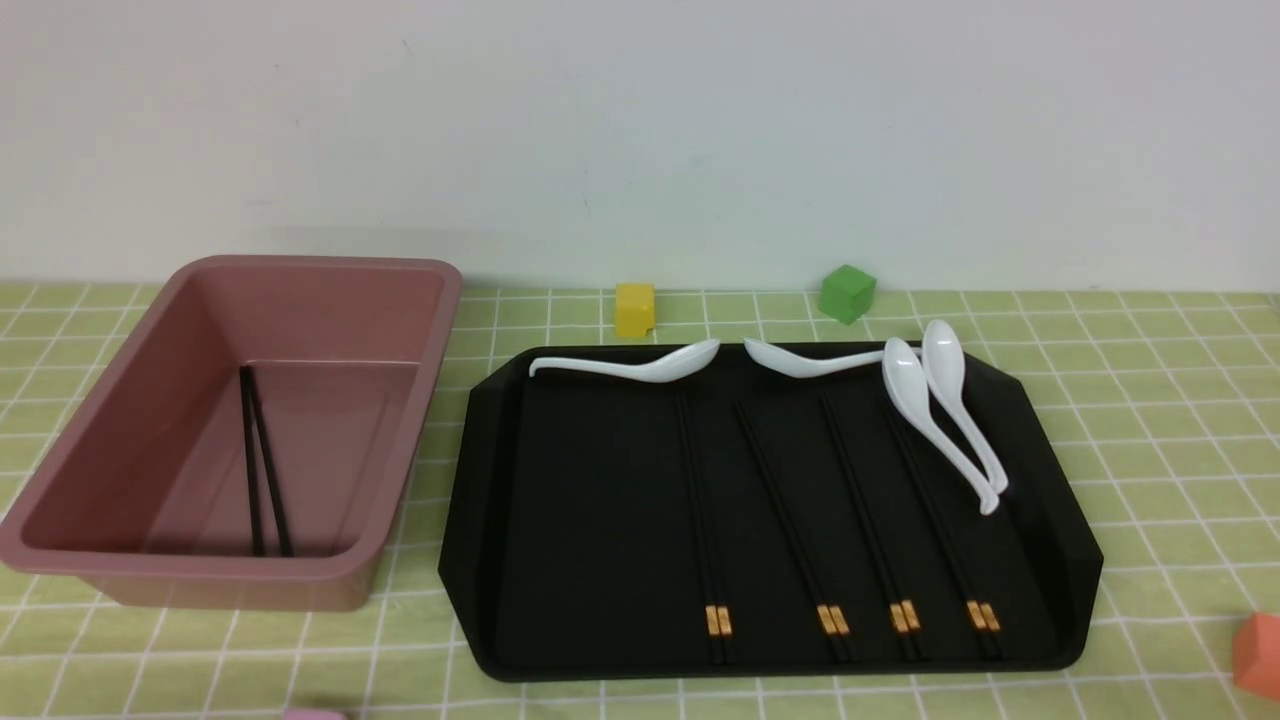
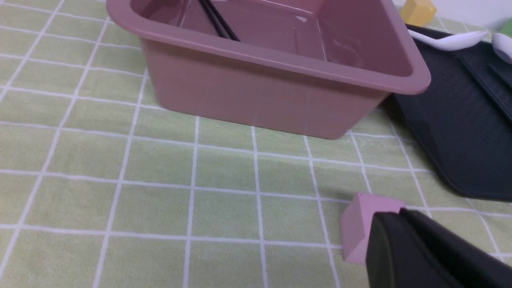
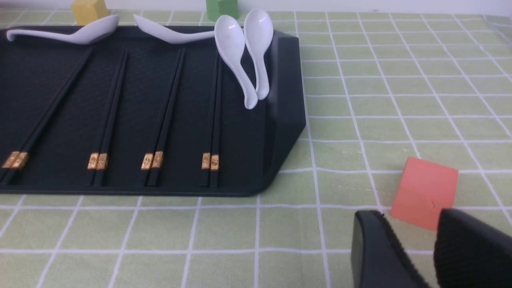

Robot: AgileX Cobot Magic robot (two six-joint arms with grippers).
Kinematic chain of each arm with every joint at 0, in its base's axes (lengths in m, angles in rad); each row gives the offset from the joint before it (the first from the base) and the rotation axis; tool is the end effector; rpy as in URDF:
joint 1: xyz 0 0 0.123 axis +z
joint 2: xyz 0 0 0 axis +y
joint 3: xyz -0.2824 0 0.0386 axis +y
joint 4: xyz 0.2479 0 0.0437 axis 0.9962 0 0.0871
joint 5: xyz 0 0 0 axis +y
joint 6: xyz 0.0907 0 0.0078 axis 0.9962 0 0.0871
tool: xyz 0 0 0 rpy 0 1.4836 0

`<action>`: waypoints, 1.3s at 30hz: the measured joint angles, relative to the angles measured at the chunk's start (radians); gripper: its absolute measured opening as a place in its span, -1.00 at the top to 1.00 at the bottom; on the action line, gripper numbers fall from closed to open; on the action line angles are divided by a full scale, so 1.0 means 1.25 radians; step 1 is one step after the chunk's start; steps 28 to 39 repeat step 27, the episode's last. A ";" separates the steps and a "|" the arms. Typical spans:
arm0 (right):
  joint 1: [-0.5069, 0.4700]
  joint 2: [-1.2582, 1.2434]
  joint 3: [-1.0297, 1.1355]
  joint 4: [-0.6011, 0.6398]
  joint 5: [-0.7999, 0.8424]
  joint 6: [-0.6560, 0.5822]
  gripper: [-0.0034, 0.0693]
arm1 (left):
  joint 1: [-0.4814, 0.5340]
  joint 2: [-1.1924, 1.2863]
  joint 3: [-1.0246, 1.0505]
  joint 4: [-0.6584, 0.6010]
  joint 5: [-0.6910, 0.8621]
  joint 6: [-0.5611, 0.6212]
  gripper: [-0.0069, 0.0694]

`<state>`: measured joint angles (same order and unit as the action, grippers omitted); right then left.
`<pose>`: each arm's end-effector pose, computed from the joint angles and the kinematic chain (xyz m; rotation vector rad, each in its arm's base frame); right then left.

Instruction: On green tablecloth take chopsticks from black tray and put them in box.

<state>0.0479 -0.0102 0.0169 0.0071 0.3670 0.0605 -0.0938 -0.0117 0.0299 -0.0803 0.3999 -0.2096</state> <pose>0.0526 0.0028 0.1749 0.0161 1.8580 0.0822 0.0514 -0.0077 0.1679 -0.1598 1.9039 -0.2854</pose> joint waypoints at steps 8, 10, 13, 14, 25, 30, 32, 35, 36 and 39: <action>0.000 0.000 0.000 0.000 0.000 0.000 0.25 | 0.000 0.000 0.000 0.000 0.000 0.000 0.74; 0.000 0.000 0.000 0.000 0.000 0.000 0.25 | 0.000 0.000 0.000 0.000 0.000 0.000 0.74; 0.000 0.000 0.000 0.000 0.000 0.000 0.25 | 0.000 0.000 0.000 0.000 0.000 0.000 0.73; 0.000 0.000 0.000 0.000 0.000 0.000 0.25 | 0.000 0.000 0.000 0.000 0.000 0.000 0.73; 0.000 0.000 0.000 0.000 0.000 0.000 0.25 | 0.000 0.000 0.000 0.000 0.000 0.000 0.71; 0.000 0.000 0.000 0.000 0.000 0.000 0.25 | 0.000 0.000 0.000 0.000 0.000 0.000 0.71; 0.000 0.000 0.000 0.000 0.000 0.000 0.25 | 0.000 0.000 0.000 0.000 0.000 0.000 0.71; 0.000 0.000 0.000 0.000 0.000 0.000 0.25 | 0.000 0.000 0.000 0.000 0.000 0.000 0.71; 0.000 0.000 0.000 0.000 0.000 0.000 0.25 | 0.000 0.000 0.000 0.000 0.000 0.000 0.71; 0.000 0.000 0.000 0.000 0.000 0.000 0.25 | 0.000 0.000 0.000 0.000 0.000 0.000 0.71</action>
